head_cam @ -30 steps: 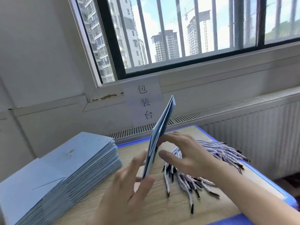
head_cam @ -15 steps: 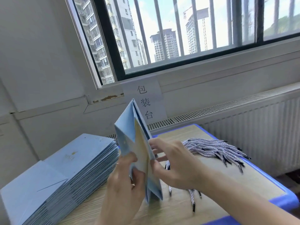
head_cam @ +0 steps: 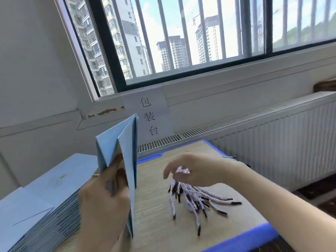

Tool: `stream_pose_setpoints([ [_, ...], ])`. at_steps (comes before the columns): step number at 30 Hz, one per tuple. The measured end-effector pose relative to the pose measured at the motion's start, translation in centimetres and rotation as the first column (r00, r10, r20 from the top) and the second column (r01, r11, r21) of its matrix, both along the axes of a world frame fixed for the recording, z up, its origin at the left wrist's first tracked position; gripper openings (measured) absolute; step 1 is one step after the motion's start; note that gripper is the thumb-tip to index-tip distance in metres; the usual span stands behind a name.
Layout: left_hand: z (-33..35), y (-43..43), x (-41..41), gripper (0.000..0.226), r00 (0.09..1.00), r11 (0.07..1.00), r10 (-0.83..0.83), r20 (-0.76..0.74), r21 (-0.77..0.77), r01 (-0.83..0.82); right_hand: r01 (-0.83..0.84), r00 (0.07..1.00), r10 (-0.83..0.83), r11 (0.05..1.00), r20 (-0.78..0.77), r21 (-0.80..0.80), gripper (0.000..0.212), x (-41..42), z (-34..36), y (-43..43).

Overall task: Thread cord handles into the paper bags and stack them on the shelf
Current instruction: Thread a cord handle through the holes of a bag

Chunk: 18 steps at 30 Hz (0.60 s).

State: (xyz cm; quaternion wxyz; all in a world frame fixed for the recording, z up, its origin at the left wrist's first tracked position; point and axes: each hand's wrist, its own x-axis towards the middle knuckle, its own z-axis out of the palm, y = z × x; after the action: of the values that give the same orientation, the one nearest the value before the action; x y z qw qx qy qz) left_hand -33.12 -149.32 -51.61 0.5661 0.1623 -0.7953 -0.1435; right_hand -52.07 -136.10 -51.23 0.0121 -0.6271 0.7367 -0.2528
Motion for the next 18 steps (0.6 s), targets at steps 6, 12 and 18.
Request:
stream_pose_setpoints([
  [6,0.7,-1.6,2.7,0.043,0.935,0.981,-0.196,0.295,0.065,0.185,0.074,0.991,-0.056,0.986,-0.124,0.149,0.036,-3.2,-3.1,0.7],
  [12,1.5,-1.8,0.6,0.048,0.980,0.974,-0.162,0.114,0.179,0.140,0.039,0.984,-0.027,0.997,-0.177,0.061,0.023,-2.5,-3.4,0.2],
  [18,1.2,-1.6,-2.2,0.058,0.991,0.971,-0.137,0.003,0.198,0.134,-0.038,0.968,0.033,0.999,-0.250,-0.016,0.012,-2.2,-3.9,0.0],
])
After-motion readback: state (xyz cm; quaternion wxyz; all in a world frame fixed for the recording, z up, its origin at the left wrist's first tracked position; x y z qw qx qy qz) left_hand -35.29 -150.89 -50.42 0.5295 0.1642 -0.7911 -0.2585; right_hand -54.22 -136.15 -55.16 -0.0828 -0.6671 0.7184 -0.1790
